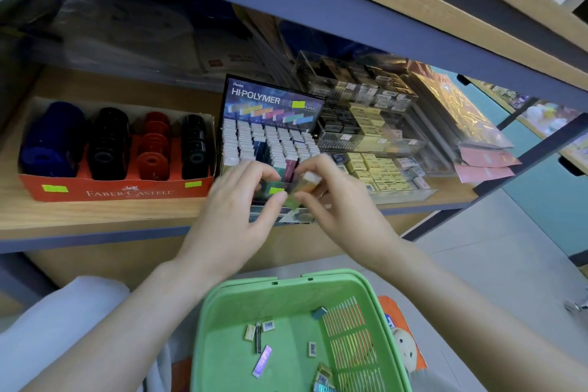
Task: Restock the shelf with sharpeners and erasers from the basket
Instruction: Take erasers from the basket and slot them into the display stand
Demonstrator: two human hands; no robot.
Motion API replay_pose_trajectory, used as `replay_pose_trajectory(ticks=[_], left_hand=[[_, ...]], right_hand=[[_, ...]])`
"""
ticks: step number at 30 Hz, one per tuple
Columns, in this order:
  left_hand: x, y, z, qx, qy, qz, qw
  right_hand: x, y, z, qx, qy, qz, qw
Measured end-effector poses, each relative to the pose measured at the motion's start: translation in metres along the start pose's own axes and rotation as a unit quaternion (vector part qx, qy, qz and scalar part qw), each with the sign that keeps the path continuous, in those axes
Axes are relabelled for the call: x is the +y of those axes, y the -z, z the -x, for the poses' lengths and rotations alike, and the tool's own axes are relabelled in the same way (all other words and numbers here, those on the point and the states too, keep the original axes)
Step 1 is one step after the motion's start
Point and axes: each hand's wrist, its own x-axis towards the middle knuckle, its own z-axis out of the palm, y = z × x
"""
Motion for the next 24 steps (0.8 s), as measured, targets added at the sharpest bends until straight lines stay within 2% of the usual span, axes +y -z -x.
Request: replay_pose_trajectory(ticks=[3, 6, 9, 15, 24], left_hand=[[-0.014, 0.017, -0.014, 0.026, -0.016, -0.098, 0.995], [-0.026, 0.025, -0.026, 0.008, -0.014, -0.143, 0.99], [-0.034, 0.022, -0.028, -0.035, -0.018, -0.167, 0.985], [-0.04, 0.021, -0.027, -0.071, -0.018, -0.17, 0.983], [-0.046, 0.019, -0.026, -0.068, -0.028, -0.154, 0.985]], right_hand=[[0.009, 0.012, -0.011, 0.049, -0.054, -0.007, 0.997], [0.026, 0.017, -0.028, 0.081, -0.064, 0.052, 0.993], [0.039, 0.018, -0.04, 0.056, -0.058, 0.116, 0.99], [0.044, 0.012, -0.052, -0.018, -0.073, 0.132, 0.988], [0.045, 0.001, -0.059, -0.016, -0.019, 0.276, 0.961]])
